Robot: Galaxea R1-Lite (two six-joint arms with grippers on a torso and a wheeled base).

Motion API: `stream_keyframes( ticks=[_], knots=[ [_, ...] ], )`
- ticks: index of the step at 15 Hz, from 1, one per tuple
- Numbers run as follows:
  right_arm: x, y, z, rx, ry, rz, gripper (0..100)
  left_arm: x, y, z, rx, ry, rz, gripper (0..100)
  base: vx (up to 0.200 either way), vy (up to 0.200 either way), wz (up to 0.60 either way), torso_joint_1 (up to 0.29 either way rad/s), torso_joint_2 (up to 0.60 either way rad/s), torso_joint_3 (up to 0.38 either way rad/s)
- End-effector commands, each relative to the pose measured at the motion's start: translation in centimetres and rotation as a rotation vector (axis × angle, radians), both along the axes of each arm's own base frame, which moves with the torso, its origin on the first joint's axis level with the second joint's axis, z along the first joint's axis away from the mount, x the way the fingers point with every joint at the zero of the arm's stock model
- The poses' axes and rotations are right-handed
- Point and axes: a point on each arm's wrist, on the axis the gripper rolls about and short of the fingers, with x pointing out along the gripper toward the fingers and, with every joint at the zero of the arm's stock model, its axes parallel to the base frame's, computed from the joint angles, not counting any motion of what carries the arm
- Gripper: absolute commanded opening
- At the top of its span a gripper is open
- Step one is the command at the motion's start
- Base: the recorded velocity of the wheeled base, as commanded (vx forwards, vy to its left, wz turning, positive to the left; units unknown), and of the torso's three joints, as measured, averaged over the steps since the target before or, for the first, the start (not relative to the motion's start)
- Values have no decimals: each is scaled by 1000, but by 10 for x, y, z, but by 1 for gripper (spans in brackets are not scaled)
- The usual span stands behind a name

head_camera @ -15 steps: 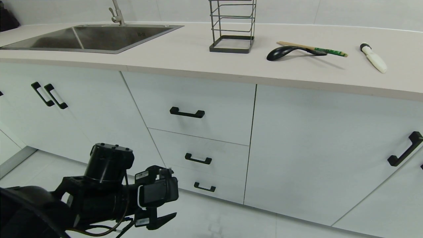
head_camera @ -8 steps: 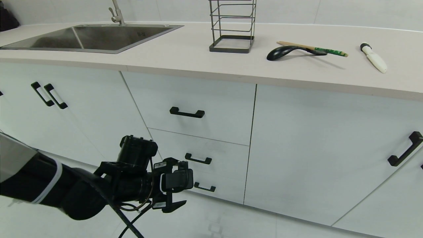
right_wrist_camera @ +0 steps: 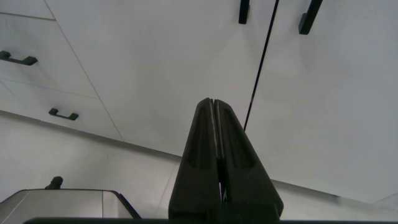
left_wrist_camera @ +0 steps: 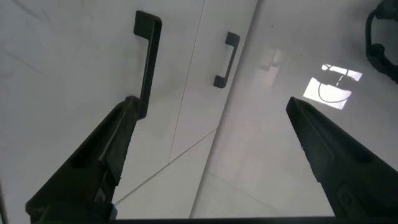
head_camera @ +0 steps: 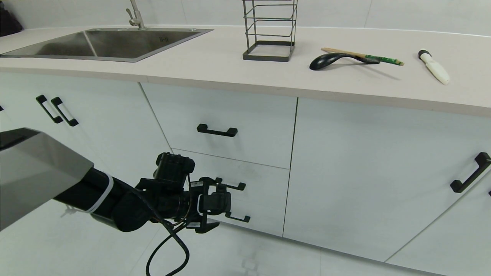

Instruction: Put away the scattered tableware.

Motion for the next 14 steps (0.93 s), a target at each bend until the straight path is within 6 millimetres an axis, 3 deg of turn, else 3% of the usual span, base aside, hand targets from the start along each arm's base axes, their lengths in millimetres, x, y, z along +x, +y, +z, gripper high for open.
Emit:
stream_keyframes(
  ticks=[1, 14],
  knots=[
    [0, 0, 0, -1, 1, 1, 0, 6, -2, -11, 7, 25, 1, 100, 0, 0, 0, 0, 0, 0],
    [0, 0, 0, -1, 1, 1, 0, 50, -18, -38, -10, -6, 10, 100, 0, 0, 0, 0, 0, 0]
  ],
)
